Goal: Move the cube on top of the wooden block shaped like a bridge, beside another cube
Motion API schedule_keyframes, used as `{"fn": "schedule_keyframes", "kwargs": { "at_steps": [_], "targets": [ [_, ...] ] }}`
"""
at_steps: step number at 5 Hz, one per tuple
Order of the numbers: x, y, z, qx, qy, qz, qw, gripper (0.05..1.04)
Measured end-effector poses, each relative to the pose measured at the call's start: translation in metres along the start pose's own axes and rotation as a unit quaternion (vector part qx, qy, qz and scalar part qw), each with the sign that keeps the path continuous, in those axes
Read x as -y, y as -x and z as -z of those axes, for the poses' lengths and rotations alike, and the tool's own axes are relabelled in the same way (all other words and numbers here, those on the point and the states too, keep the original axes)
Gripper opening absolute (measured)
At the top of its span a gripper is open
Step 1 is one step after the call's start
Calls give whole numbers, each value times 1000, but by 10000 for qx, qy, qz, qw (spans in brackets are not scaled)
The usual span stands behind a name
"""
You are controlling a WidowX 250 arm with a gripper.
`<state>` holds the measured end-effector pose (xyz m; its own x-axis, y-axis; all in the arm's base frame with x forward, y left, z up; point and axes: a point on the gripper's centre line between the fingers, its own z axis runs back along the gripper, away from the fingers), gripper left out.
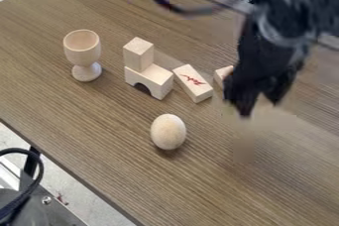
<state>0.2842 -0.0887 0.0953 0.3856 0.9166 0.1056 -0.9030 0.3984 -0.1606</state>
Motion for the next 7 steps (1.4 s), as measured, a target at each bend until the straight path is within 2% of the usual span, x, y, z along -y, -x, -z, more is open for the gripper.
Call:
{"fn": "schedule_keyframes", "kwargs": {
  "at_steps": [1, 2, 4, 6, 7],
  "targets": [
    [6, -25, -32, 98, 411, -599, 9973, 555],
    [5, -48, -48, 205, 638, -1257, 9898, 555],
    [-4, -75, -49, 371, 617, -1810, 9808, 555],
    [-16, -94, -41, 439, 364, -2175, 9744, 555],
    [-20, -100, -37, 397, 261, -2317, 9716, 555]
  ]
}}
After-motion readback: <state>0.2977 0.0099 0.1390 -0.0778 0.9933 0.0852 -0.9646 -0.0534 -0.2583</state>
